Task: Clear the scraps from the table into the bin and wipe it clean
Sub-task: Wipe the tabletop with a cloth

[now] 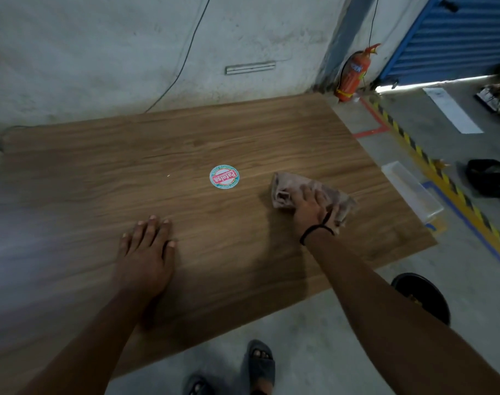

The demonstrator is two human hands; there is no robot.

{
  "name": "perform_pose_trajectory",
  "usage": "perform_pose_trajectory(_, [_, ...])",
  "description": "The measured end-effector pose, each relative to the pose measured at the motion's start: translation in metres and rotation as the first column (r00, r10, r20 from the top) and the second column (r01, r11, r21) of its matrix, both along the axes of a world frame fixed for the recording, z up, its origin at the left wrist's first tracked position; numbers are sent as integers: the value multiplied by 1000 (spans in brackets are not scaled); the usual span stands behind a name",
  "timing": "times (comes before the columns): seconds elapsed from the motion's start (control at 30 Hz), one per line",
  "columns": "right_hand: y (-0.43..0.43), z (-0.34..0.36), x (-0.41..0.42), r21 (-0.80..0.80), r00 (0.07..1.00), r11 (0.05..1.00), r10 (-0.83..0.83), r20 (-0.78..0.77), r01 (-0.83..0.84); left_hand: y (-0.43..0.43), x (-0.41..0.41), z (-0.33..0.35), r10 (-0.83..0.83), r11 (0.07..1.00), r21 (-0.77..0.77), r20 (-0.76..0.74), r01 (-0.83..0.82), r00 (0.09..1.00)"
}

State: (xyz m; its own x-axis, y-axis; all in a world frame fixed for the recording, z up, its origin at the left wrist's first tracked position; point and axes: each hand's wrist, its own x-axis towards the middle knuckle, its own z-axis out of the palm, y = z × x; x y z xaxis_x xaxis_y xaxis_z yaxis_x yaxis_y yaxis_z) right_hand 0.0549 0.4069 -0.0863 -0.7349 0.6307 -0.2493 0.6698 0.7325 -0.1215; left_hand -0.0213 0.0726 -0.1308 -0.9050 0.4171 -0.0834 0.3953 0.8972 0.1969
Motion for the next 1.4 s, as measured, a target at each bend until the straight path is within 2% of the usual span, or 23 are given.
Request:
perform_pose_trajectory(0.07, [-11, -5, 6, 21, 999, 999, 37, 37, -38, 2, 1, 0, 6, 1000, -6, 0, -6, 1000])
perform_pose_trajectory(0.23, [-89, -10, 8, 70, 979, 977, 205, -14, -204, 9, 3, 0, 25, 1000, -15, -3, -25, 1000])
perform_pose_trajectory(0.37, [-152, -8, 8, 7, 926, 926, 377, -39, -377, 10, 2, 1, 29, 1000, -6, -16, -29, 999])
perform_pose_trajectory(0.47, [-165, 3, 10, -80, 905, 901, 423, -53, -426, 9, 4, 1, 14, 1000, -8, -24, -14, 1000])
perform_pose_trajectory(0.53, [-151, 12, 10, -99, 921, 917, 376, -103, -386, 7, 4, 0, 12, 1000, -28, -19, -13, 1000])
perform_pose_trajectory(0.67, [-80, 22, 12, 7, 965, 977, 211, -155, -212, 5, 7, 6, 16, 998, -56, -14, -17, 1000])
perform_pose_trajectory(0.73, [-46, 22, 22, -1, 990, 996, 87, -114, -88, 3, 14, 8, -2, 999, -39, -20, 1, 1000])
perform_pose_trajectory(0.8, [-29, 22, 35, -104, 996, 993, -58, -63, 51, -3, 23, 4, -22, 1000, -20, -15, 22, 1000])
perform_pose_trajectory(0.83, [-30, 20, 42, -124, 997, 989, -75, 0, 75, -6, 26, 2, -32, 999, -15, -14, 31, 999])
perform_pose_trajectory(0.9, [-48, 11, 51, -32, 999, 999, -30, 36, 31, -8, 28, 0, -47, 999, -11, -10, 47, 999])
perform_pose_trajectory(1.0, [-100, -7, 54, 25, 999, 999, 40, -19, -40, -8, 27, -1, -48, 999, 12, -7, 49, 999])
perform_pose_trajectory(1.13, [-188, -2, 57, -81, 977, 974, 212, -5, -212, -7, 28, 0, -49, 999, 23, -14, 50, 999])
perform_pose_trajectory(1.2, [-203, 9, 57, -154, 966, 955, 258, 15, -252, -9, 28, 1, -46, 998, 29, -16, 47, 999])
perform_pose_trajectory(1.27, [-189, 25, 59, -144, 981, 971, 187, -50, -193, -9, 28, 0, -44, 998, 35, -15, 45, 999])
perform_pose_trajectory(1.33, [-150, 36, 63, -37, 986, 994, 99, -135, -105, -9, 28, 1, -40, 998, 42, -10, 41, 999])
perform_pose_trajectory(1.4, [-91, 33, 67, 64, 989, 998, -7, -145, 16, -8, 28, 1, -42, 998, 41, -7, 42, 999])
